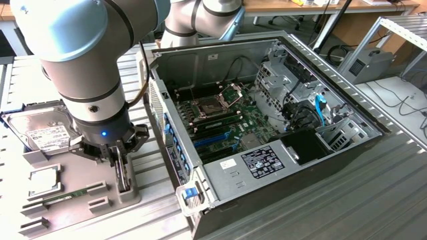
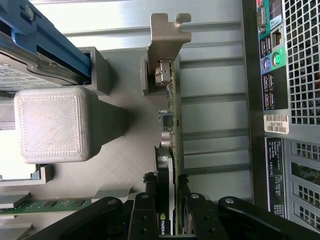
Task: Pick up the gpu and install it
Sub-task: 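Pick up the gpu and move the gpu toward the slot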
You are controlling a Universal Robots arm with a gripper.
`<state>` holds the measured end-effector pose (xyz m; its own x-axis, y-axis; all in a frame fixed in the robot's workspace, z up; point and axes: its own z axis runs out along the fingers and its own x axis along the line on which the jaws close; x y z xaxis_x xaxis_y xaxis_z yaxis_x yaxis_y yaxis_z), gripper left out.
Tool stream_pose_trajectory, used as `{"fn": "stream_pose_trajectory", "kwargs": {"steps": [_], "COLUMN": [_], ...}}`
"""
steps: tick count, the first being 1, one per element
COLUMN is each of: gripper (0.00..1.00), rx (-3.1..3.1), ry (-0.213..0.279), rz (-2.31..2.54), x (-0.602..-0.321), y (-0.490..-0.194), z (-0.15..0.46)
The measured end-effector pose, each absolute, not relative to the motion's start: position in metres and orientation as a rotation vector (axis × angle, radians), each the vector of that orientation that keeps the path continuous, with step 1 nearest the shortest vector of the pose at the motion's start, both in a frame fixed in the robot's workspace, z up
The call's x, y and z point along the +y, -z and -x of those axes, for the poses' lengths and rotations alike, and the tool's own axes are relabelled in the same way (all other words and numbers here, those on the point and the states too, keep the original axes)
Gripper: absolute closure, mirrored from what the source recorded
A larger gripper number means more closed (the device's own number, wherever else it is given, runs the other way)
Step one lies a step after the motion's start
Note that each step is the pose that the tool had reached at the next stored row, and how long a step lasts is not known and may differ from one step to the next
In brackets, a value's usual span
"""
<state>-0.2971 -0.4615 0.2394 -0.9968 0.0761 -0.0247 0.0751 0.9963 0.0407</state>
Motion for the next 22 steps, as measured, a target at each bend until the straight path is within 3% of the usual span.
{"fn": "stream_pose_trajectory", "kwargs": {"steps": [5,22], "gripper": [0.73,0.73], "rx": [3.112,3.113], "ry": [-0.062,-0.062], "rz": [-0.118,-0.118], "x": [-0.461,-0.462], "y": [-0.24,-0.28], "z": [0.297,0.297]}}
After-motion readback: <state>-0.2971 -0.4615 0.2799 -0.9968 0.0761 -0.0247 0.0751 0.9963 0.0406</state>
